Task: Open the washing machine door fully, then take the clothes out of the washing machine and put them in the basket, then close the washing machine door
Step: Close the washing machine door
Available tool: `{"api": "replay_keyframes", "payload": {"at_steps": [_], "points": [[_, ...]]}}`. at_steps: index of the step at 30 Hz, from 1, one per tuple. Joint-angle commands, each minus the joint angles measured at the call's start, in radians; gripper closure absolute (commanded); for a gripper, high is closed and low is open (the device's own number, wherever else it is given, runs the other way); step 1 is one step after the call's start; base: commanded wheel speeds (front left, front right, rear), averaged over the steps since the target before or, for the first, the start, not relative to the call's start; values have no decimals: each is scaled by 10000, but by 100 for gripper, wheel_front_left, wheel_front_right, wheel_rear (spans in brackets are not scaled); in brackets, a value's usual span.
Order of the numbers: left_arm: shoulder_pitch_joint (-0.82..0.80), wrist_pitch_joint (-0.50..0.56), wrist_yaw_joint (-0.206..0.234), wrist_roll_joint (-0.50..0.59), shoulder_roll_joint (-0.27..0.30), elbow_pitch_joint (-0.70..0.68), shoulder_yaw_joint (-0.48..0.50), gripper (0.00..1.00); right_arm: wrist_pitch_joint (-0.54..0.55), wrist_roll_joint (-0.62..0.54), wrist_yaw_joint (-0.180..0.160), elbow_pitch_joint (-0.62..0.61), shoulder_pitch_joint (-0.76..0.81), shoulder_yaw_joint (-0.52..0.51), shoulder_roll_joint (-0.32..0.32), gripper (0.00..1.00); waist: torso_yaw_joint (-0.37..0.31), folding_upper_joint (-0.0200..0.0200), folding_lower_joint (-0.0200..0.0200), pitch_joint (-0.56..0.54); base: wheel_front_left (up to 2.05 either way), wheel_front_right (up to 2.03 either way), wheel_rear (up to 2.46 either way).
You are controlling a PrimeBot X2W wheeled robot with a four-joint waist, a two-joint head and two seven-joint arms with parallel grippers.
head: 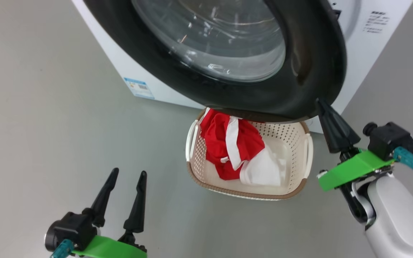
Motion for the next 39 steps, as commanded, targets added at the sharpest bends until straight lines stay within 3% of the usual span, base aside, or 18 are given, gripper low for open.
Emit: {"api": "replay_keyframes", "payload": {"at_steps": [1, 8, 25, 39], "points": [[-279, -49, -54, -93, 70, -238, 252, 0, -63, 128, 63, -161, -297, 152, 42, 100, 269, 0, 0, 312, 0, 0, 0], [-589, -49, -54, -440, 66, -305, 95, 0, -63, 187, 63, -25, -986, -189, 139, 100, 471, 0, 0, 833, 0, 0, 0], [-1353, -49, -54, -956, 65, -468, -195, 0, -63, 261, 63, -250, -2398, -1163, -376, 100, 642, 0, 0, 2013, 0, 0, 0], [-1657, -49, -54, -1212, 65, -440, -331, 0, -63, 226, 63, -289, -3234, -1566, -425, 100, 834, 0, 0, 2428, 0, 0, 0]]}}
